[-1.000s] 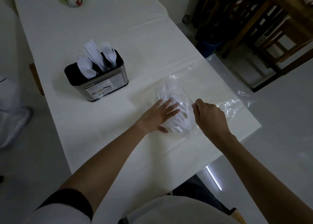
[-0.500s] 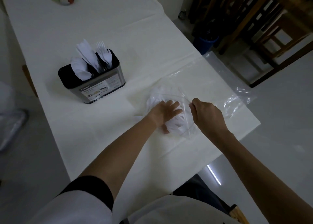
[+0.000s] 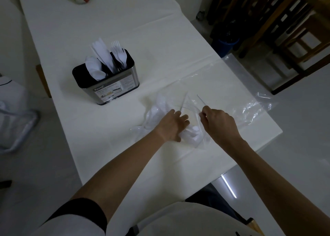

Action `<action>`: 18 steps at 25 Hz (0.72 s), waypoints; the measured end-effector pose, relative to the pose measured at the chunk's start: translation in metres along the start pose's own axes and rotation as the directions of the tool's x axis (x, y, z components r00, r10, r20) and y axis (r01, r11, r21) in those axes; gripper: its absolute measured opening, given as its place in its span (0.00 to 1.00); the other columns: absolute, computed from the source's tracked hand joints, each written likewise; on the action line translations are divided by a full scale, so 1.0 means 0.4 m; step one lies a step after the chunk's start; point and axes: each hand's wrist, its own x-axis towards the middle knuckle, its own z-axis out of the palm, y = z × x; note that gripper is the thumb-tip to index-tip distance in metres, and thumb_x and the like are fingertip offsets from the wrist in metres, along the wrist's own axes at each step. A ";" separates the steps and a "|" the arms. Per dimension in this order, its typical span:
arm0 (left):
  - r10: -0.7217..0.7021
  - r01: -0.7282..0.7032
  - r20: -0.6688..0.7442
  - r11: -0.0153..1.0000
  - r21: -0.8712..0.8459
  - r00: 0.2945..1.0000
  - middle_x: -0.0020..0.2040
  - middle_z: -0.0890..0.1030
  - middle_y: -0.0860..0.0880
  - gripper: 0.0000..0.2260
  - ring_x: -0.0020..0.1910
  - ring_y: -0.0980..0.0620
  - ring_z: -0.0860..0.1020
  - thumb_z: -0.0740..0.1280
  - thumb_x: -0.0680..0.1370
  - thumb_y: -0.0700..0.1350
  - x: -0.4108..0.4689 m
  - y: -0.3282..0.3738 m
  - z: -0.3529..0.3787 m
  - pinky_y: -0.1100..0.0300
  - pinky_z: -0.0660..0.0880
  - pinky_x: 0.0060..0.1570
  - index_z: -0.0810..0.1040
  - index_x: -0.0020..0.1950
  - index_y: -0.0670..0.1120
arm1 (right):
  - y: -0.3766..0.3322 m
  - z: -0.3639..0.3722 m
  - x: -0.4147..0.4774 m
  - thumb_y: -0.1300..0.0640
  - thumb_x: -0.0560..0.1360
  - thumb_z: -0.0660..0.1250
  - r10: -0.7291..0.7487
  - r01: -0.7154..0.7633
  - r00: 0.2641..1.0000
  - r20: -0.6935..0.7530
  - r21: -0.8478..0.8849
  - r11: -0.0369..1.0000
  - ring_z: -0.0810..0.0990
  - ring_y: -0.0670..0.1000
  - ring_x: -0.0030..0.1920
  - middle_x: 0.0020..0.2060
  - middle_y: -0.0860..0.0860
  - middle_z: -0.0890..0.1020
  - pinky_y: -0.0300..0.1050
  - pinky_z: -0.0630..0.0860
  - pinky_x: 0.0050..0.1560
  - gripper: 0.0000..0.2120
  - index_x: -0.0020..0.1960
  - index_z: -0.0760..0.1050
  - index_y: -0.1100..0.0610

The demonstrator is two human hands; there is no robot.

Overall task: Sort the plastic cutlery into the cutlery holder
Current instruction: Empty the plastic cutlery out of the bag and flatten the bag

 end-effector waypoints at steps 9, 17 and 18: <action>-0.191 0.191 -0.052 0.982 -0.013 0.980 0.55 0.77 0.47 0.19 0.55 0.45 0.74 0.69 0.70 0.51 -0.135 0.020 0.014 0.51 0.68 0.54 0.74 0.58 0.46 | -0.027 0.011 -0.009 0.54 0.81 0.55 -0.093 0.098 0.992 0.084 -0.057 0.994 0.78 0.58 0.35 0.36 0.55 0.80 0.42 0.62 0.32 0.12 0.48 0.72 0.60; -0.419 0.418 -0.003 0.906 -0.071 0.908 0.56 0.79 0.47 0.16 0.55 0.44 0.76 0.68 0.73 0.51 -0.243 0.008 0.069 0.52 0.67 0.56 0.73 0.59 0.47 | -0.028 0.031 -0.021 0.53 0.81 0.54 -0.161 0.171 0.976 0.144 -0.064 0.983 0.81 0.57 0.39 0.39 0.55 0.81 0.43 0.66 0.34 0.12 0.52 0.71 0.60; -0.430 0.429 0.001 0.900 -0.073 0.903 0.58 0.78 0.47 0.17 0.57 0.44 0.75 0.68 0.74 0.50 -0.251 0.008 0.074 0.52 0.66 0.57 0.73 0.60 0.47 | -0.026 0.032 -0.020 0.53 0.81 0.55 -0.165 0.175 0.976 0.142 -0.061 0.983 0.81 0.57 0.39 0.39 0.56 0.81 0.43 0.66 0.34 0.12 0.52 0.71 0.60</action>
